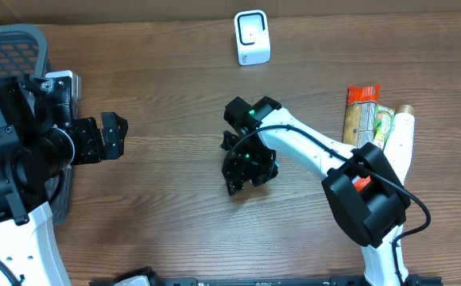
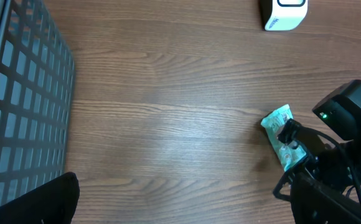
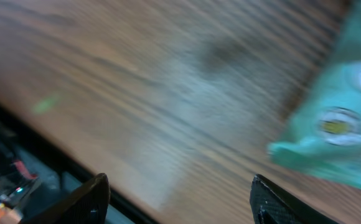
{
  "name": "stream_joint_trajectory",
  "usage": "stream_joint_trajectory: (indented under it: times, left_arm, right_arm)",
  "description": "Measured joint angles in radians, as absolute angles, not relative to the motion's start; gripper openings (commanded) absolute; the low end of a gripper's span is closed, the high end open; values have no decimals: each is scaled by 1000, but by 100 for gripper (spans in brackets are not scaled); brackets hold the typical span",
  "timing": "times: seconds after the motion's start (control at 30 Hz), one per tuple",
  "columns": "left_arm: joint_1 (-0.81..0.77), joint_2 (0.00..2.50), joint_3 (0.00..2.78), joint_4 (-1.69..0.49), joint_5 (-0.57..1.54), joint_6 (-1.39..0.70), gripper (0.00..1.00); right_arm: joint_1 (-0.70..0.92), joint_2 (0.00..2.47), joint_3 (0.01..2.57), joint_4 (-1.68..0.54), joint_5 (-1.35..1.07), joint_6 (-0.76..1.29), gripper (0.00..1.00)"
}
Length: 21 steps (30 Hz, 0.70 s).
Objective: Scan the item barcode
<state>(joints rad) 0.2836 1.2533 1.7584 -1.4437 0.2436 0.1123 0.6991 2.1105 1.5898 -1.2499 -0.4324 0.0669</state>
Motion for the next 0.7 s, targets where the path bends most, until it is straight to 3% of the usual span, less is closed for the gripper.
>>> stream_joint_trajectory:
  times: [0.5,0.7]
  left_arm:
    - [284,1253,1758,-1444,244,112,100]
    - [283,1253,1758,-1444,244,112,100]
  right_arm:
    - [452,2111,1582,-1132,-186,118,70]
    - [400,2111,1582,-1081,-179,108,74]
